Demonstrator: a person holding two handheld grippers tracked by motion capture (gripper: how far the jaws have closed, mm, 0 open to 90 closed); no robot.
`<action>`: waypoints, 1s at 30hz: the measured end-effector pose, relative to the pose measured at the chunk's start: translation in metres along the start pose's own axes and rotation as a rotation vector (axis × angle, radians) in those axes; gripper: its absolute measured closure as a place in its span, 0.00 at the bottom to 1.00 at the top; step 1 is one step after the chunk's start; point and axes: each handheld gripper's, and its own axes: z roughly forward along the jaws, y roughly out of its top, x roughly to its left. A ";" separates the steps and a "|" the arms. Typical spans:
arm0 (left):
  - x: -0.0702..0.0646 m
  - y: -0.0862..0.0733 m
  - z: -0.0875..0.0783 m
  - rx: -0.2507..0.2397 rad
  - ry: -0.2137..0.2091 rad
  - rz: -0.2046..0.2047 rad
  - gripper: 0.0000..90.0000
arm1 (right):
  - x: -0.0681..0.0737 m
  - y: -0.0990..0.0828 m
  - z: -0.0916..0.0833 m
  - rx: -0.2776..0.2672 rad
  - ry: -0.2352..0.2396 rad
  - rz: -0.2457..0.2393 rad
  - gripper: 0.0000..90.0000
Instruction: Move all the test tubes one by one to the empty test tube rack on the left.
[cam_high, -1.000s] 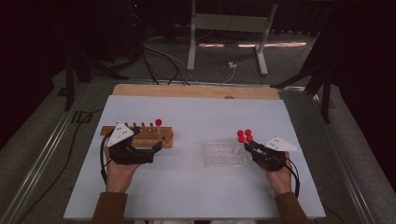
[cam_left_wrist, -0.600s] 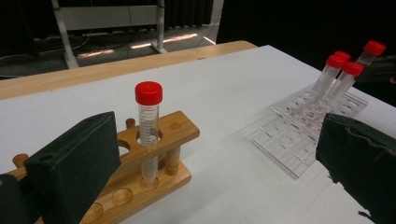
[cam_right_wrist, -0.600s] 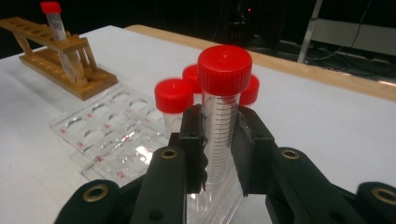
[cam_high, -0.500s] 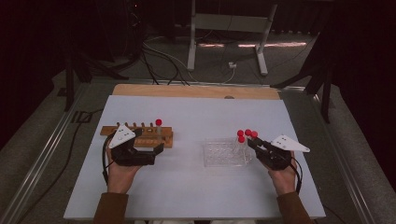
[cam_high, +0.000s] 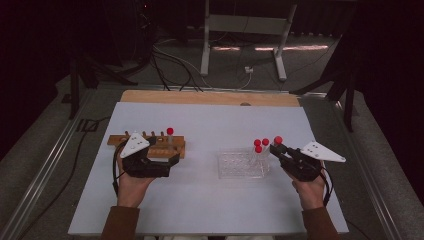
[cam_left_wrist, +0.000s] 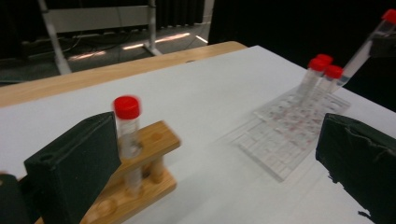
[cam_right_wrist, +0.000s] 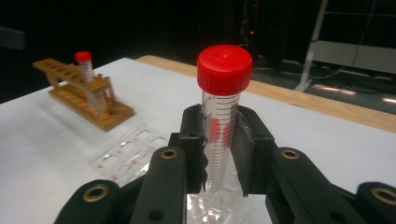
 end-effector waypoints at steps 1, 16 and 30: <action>-0.003 0.002 0.001 -0.001 -0.006 0.006 0.01 | 0.001 0.001 0.000 0.011 0.007 -0.001 0.83; -0.041 0.035 0.027 0.029 -0.120 0.082 0.01 | 0.024 0.005 0.015 0.086 0.123 -0.028 0.83; -0.072 0.046 0.054 0.065 -0.201 0.122 0.01 | 0.050 0.004 0.028 0.134 0.224 -0.072 0.83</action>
